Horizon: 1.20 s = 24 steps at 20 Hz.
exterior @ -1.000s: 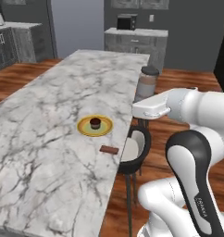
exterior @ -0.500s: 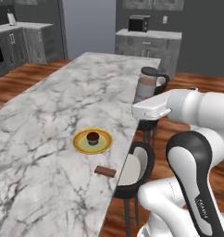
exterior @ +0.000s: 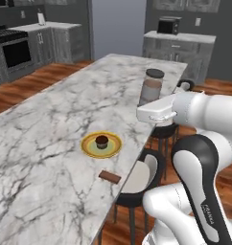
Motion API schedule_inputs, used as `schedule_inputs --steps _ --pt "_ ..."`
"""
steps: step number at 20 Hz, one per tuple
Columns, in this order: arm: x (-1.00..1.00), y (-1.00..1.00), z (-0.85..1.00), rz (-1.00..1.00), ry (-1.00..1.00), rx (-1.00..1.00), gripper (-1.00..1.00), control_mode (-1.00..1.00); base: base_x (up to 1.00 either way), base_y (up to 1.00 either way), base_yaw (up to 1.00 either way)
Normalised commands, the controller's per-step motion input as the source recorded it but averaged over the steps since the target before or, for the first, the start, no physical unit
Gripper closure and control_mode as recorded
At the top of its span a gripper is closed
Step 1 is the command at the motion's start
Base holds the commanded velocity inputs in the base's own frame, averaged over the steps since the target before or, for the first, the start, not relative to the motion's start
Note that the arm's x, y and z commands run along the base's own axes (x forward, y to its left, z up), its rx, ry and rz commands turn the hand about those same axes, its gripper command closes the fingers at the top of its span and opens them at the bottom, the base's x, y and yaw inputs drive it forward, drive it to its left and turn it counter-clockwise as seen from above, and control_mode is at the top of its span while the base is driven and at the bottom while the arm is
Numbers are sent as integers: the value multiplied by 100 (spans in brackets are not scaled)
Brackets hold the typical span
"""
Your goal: Take the cinnamon bottle from the cabinet and place it on the dining table, next to the plate with the cupcake. Then take the chocolate from the dining counter and place it on the cupcake plate.
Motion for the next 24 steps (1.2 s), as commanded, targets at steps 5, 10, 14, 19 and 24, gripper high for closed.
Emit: schedule_inputs --steps 5,10,14,19,24 --pt "0 0 0 0 0 0 100 100 55 -17 33" --pt "0 0 0 0 0 0 100 100 39 -44 19" --pt "0 0 0 0 0 0 100 100 13 -57 21" --pt "0 0 0 0 0 0 100 100 1 -59 27" --pt "0 0 0 0 0 0 100 100 0 -63 20"
